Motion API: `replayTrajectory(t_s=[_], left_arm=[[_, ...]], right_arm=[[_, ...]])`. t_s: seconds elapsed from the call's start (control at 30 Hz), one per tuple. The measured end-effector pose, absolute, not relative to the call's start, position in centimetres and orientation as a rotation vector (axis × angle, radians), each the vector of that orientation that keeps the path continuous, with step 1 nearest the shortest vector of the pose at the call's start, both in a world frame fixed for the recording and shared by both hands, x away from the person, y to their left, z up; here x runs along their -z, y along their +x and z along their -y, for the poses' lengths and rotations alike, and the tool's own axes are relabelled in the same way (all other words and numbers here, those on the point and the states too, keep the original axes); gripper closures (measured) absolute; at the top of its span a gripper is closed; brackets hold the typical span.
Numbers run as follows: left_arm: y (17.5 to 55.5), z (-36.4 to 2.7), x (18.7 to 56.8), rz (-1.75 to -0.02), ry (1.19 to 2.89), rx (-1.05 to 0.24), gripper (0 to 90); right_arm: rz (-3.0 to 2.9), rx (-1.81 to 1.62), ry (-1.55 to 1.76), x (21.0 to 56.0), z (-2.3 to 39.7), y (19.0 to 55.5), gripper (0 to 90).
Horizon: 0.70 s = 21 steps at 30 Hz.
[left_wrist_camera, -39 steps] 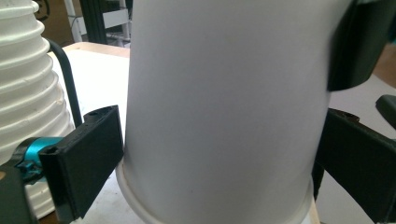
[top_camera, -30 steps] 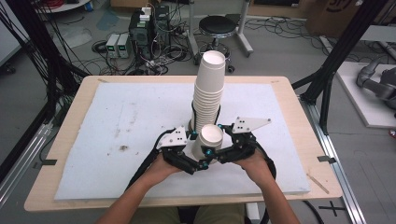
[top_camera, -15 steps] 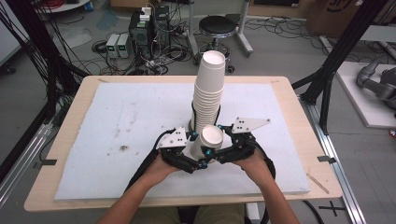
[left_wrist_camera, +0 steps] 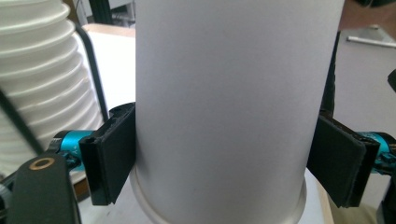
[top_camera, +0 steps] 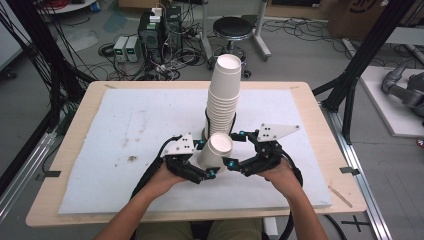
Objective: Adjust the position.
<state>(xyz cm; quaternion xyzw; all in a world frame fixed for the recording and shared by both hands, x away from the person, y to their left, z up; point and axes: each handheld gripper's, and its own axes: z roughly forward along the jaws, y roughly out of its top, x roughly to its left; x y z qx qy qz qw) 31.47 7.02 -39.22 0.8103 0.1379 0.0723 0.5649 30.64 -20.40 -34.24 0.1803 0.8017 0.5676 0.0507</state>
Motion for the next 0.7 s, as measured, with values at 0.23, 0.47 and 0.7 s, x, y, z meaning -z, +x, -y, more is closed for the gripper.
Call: replayTrajectory(t_s=[0.23,0.47,0.7], left_arm=[[31.8,-8.1,38.0,-0.341,2.010,-0.172,16.9],[31.9,-8.7,36.8,-0.313,2.137,-0.176,16.9],[32.2,-9.0,36.1,-0.268,2.205,-0.150,17.1]], right_arm=[[-2.470,-1.673,0.495,34.2,21.3,30.5,13.7],[-2.512,-1.609,0.454,35.0,22.1,30.2,13.8],[-2.515,-1.594,0.449,35.1,22.6,29.8,13.8]])
